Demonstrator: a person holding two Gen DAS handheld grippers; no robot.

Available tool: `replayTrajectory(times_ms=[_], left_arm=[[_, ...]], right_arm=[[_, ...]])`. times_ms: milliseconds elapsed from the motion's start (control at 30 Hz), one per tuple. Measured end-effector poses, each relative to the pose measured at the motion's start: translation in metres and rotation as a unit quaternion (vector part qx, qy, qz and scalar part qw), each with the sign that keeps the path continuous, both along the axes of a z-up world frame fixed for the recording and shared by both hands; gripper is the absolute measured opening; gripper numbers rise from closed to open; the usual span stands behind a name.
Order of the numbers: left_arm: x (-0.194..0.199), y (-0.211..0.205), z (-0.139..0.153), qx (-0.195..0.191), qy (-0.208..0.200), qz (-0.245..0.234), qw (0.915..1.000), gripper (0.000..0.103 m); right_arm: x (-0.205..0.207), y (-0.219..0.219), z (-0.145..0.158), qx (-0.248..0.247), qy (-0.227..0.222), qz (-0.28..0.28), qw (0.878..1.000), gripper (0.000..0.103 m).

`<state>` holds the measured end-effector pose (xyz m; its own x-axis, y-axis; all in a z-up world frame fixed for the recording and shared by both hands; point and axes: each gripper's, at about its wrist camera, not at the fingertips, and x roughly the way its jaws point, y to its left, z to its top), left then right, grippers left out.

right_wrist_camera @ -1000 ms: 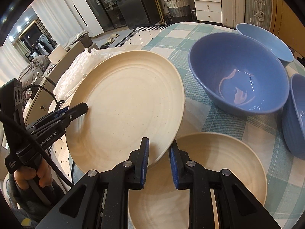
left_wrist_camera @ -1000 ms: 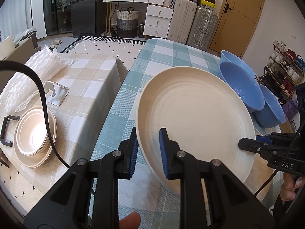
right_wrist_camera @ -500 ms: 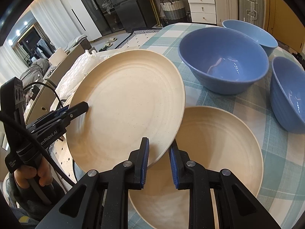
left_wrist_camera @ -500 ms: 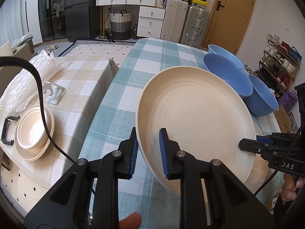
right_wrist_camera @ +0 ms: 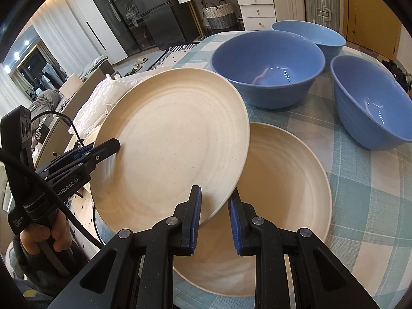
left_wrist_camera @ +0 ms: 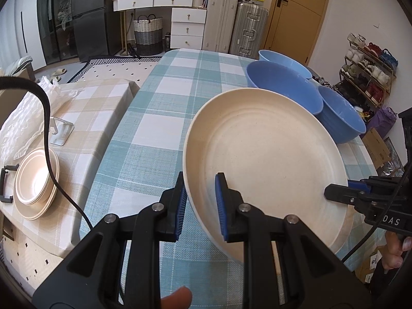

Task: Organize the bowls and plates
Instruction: 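Carry the tilted cream plate over the flat cream plate with both grippers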

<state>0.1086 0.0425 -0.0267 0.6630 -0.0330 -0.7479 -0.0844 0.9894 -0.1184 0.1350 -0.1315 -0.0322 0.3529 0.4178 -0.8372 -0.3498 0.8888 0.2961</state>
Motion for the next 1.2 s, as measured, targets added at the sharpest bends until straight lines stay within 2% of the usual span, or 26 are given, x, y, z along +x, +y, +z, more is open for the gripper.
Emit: replayTrajectory(times_ms=[900, 1200], left_arm=[[0.006, -0.074, -0.013, 0.018, 0.009, -0.06, 0.998, 0.019], [0.007, -0.085, -0.023, 0.016, 0.017, -0.071, 0.9972, 0.019]], right_arm=[[-0.036, -0.058, -0.005, -0.001, 0.005, -0.057, 0.998, 0.021], [-0.041, -0.064, -0.008, -0.011, 0.007, -0.064, 0.998, 0.021]])
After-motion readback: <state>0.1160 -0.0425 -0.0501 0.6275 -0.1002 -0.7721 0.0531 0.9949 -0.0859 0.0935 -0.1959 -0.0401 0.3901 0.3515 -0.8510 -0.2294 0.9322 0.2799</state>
